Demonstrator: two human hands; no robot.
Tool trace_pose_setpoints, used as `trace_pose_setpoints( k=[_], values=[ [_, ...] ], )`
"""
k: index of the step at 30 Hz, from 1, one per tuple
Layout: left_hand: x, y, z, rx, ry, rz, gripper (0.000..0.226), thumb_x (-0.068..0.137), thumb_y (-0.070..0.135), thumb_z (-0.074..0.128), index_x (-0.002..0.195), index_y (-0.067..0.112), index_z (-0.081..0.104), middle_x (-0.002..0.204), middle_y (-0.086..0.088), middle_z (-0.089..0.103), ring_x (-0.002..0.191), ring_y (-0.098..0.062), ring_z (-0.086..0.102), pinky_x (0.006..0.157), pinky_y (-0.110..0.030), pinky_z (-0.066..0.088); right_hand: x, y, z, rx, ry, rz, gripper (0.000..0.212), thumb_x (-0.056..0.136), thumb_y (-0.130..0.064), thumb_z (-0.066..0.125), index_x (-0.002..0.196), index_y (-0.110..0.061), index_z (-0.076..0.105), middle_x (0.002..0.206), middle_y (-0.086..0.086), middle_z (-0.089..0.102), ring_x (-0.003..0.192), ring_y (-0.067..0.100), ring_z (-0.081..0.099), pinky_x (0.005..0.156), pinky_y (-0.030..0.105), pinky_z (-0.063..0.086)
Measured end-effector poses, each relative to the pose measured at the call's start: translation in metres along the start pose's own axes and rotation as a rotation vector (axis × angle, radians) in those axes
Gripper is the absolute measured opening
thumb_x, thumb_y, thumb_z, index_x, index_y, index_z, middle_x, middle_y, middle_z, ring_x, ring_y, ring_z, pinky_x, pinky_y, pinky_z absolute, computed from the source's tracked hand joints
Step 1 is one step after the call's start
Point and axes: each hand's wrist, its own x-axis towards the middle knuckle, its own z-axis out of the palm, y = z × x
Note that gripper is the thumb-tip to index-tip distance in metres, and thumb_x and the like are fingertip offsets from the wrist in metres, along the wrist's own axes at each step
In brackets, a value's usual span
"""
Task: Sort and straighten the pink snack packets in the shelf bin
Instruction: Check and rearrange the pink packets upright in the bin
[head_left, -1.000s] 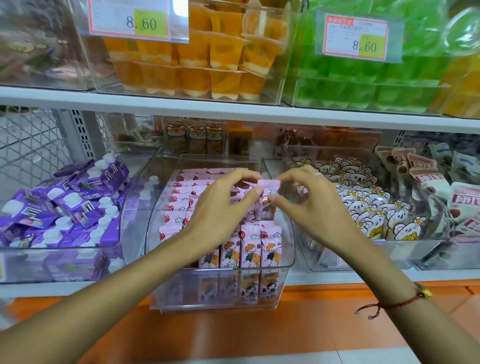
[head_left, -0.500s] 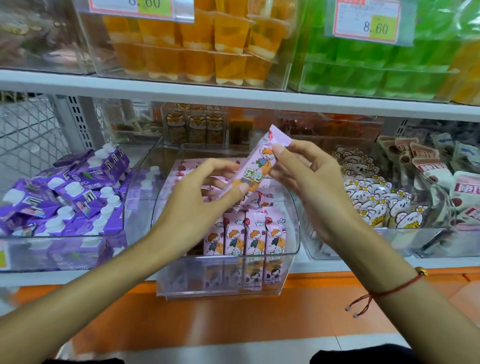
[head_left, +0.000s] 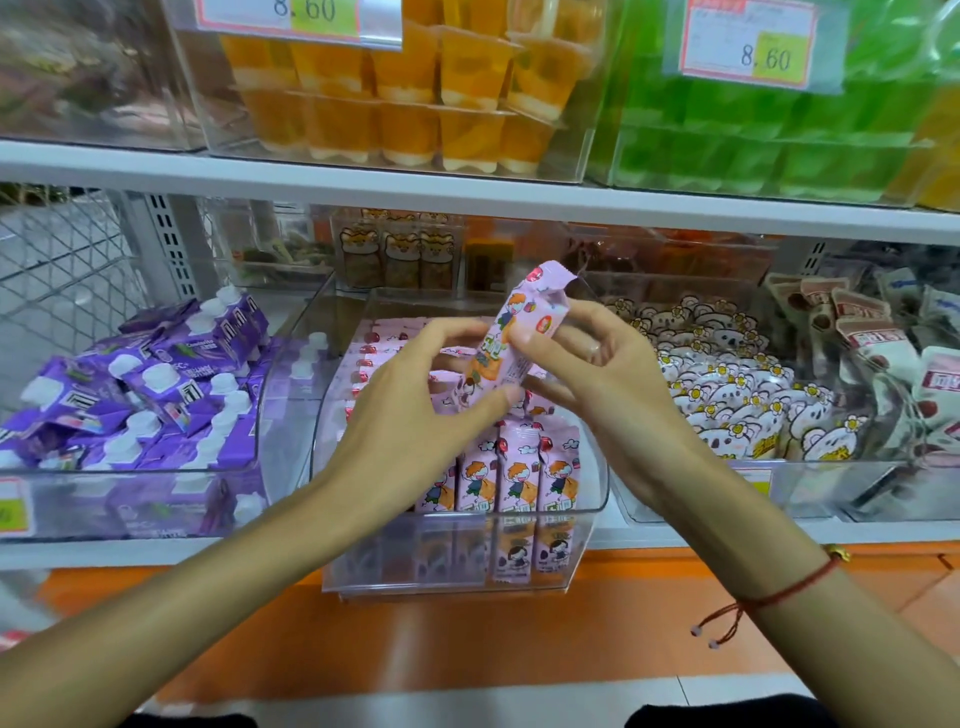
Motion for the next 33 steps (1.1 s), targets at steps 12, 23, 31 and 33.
trace_pose_setpoints(
  k=[12, 23, 31, 33],
  values=[
    [0.003, 0.003, 0.005, -0.155, -0.08, -0.029, 0.035, 0.086, 0.045, 0.06, 0.119, 0.034, 0.058, 0.115, 0.023, 0.065, 0.108, 0.005, 0.06, 0.091, -0.024, 0.051, -0.002, 0.001, -0.006, -0.151, 0.052, -0.067, 0.033, 0.082, -0.019, 0.073, 0.113, -0.011, 0.065, 0.091, 0.007, 0.075, 0.081, 0.014, 0.072, 0.068, 0.023, 0.056],
    [0.014, 0.019, -0.009, -0.712, -0.278, -0.653, 0.041, 0.065, 0.044, 0.073, 0.097, 0.019, 0.074, 0.097, -0.001, 0.076, 0.079, -0.013, 0.074, 0.061, -0.023, 0.058, 0.004, -0.002, -0.006, -0.163, 0.126, 0.128, 0.033, 0.081, -0.035, 0.072, 0.095, -0.006, 0.068, 0.068, 0.005, 0.067, 0.055, 0.01, 0.062, 0.047, 0.017, 0.048],
    [0.012, 0.01, -0.013, -0.451, -0.338, -0.307, 0.029, 0.086, 0.028, 0.065, 0.115, 0.031, 0.066, 0.114, 0.009, 0.071, 0.108, -0.006, 0.065, 0.091, -0.024, 0.052, 0.005, -0.003, -0.017, -0.173, -0.096, -0.065, 0.037, 0.08, -0.026, 0.072, 0.115, -0.025, 0.061, 0.105, 0.015, 0.068, 0.09, 0.017, 0.068, 0.078, 0.028, 0.056],
    [0.011, 0.01, -0.011, -0.4, -0.288, -0.184, 0.034, 0.09, 0.015, 0.061, 0.123, 0.026, 0.059, 0.122, 0.011, 0.066, 0.116, 0.0, 0.058, 0.095, -0.019, 0.048, 0.005, -0.006, -0.021, -0.159, -0.189, -0.131, 0.039, 0.078, -0.019, 0.075, 0.113, -0.027, 0.061, 0.112, 0.018, 0.063, 0.099, 0.025, 0.065, 0.093, 0.037, 0.053]
  ],
)
